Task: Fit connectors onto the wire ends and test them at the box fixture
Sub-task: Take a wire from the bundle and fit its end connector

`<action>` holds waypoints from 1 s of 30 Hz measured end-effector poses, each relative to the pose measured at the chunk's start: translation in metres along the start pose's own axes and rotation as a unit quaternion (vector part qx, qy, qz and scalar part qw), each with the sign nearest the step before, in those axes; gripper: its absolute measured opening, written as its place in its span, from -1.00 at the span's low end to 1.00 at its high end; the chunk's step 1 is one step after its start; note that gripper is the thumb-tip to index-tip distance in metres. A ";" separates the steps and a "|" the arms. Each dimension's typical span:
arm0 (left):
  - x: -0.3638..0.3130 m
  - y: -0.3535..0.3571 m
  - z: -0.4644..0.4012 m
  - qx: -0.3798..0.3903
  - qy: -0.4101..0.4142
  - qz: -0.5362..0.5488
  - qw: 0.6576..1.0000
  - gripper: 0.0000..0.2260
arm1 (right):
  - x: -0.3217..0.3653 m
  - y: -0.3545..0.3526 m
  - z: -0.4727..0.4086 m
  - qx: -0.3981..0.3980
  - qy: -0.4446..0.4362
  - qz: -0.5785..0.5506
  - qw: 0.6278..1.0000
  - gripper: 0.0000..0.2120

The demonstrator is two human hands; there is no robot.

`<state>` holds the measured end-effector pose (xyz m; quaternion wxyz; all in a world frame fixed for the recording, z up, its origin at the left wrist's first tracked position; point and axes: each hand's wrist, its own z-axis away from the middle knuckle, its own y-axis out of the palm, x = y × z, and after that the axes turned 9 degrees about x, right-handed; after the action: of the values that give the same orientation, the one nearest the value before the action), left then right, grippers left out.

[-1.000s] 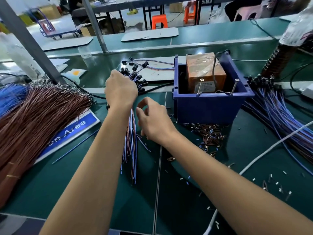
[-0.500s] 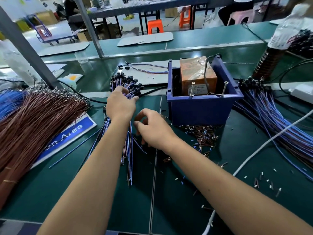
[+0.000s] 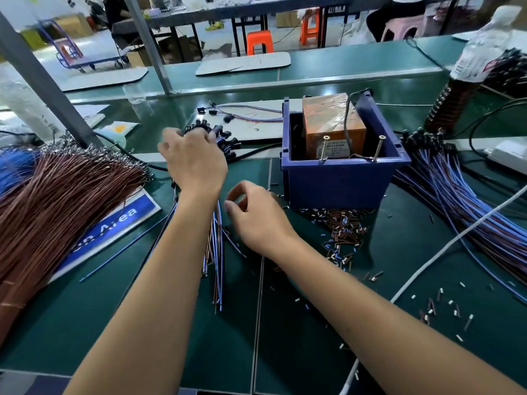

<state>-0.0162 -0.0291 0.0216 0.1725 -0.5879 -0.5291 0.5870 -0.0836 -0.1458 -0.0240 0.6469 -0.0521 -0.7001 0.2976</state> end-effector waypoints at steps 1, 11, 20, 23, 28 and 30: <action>-0.008 -0.009 -0.003 0.016 0.010 0.090 0.996 -0.70 | 0.004 0.000 0.003 -0.012 -0.021 0.000 1.000 -0.82; -0.066 -0.068 -0.010 0.175 -0.063 0.751 0.633 -0.69 | 0.027 -0.024 0.019 0.010 -0.124 -0.269 0.955 -0.62; -0.037 -0.047 0.006 0.083 -0.080 0.742 0.660 -0.68 | -0.036 -0.099 0.058 0.048 -0.067 -0.145 0.986 -0.73; -0.028 -0.040 0.025 0.124 0.004 0.665 0.736 -0.68 | -0.059 -0.130 0.077 0.045 -0.050 -0.097 0.993 -0.86; -0.046 -0.012 0.086 0.204 0.289 0.408 0.842 -0.70 | -0.082 -0.164 0.098 -0.005 -0.040 -0.065 0.997 -0.93; -0.067 0.005 0.112 0.200 0.434 0.237 0.845 -0.76 | -0.084 -0.166 0.103 0.008 -0.048 -0.056 0.997 -0.93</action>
<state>-0.0952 -0.1328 0.0234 0.3540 -0.8431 -0.1152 0.3880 -0.1146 -0.3563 -0.0155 0.6285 0.0069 -0.7300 0.2683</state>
